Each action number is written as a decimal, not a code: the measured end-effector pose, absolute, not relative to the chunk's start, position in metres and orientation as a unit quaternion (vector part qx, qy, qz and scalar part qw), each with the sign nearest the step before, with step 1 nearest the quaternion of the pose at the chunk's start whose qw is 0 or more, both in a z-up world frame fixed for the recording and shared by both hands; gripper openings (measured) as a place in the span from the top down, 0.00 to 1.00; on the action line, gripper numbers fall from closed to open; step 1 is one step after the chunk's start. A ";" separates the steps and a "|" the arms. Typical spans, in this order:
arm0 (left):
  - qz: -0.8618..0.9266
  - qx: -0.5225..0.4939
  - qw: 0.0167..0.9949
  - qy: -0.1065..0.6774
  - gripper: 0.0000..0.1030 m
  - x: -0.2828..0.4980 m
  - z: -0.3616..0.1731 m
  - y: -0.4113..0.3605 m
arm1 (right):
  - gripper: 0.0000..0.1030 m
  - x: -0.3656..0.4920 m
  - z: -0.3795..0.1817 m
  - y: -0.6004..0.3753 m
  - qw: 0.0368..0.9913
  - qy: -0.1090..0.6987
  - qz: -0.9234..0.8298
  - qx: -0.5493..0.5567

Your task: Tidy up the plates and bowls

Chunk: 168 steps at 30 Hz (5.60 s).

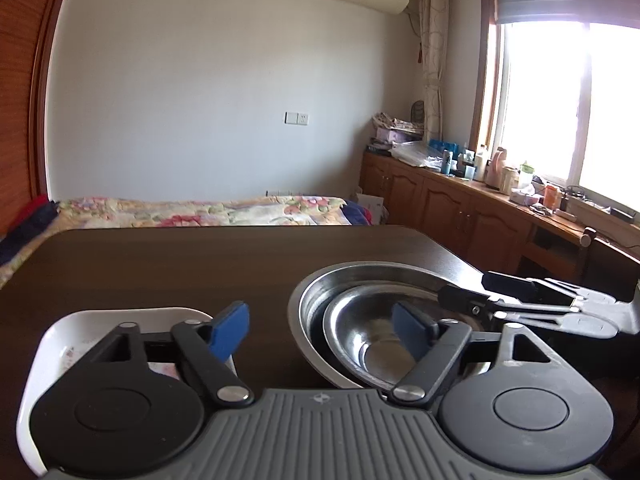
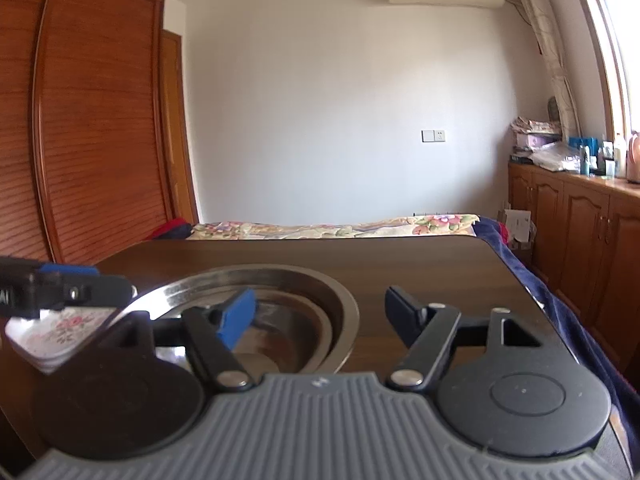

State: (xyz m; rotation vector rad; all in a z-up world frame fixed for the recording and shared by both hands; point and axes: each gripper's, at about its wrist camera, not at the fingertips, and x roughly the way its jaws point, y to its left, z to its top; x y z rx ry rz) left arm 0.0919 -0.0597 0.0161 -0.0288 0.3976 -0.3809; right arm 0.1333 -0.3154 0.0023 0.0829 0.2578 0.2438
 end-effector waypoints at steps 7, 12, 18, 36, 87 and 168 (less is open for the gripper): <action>-0.179 -0.001 0.963 0.200 0.16 0.092 0.003 -0.064 | 0.18 0.138 -0.004 -0.314 0.981 0.147 0.121 0.043; -0.178 -0.003 0.962 0.207 0.18 0.092 0.000 -0.066 | 0.18 0.144 -0.004 -0.315 0.978 0.161 0.121 0.048; -0.179 -0.001 0.957 0.230 0.40 0.094 -0.005 -0.070 | 0.19 0.146 -0.007 -0.316 0.974 0.177 0.130 0.054; -0.187 -0.007 0.952 0.241 0.61 0.100 -0.005 -0.074 | 0.64 0.150 -0.010 -0.311 0.968 0.207 0.135 0.049; -0.105 -0.041 0.976 0.186 0.68 0.059 0.045 0.016 | 0.74 0.136 0.036 -0.238 0.959 0.158 0.233 0.041; -0.067 0.012 0.988 0.139 0.00 0.027 0.081 0.012 | 0.00 0.082 0.065 -0.249 0.978 0.114 0.174 0.022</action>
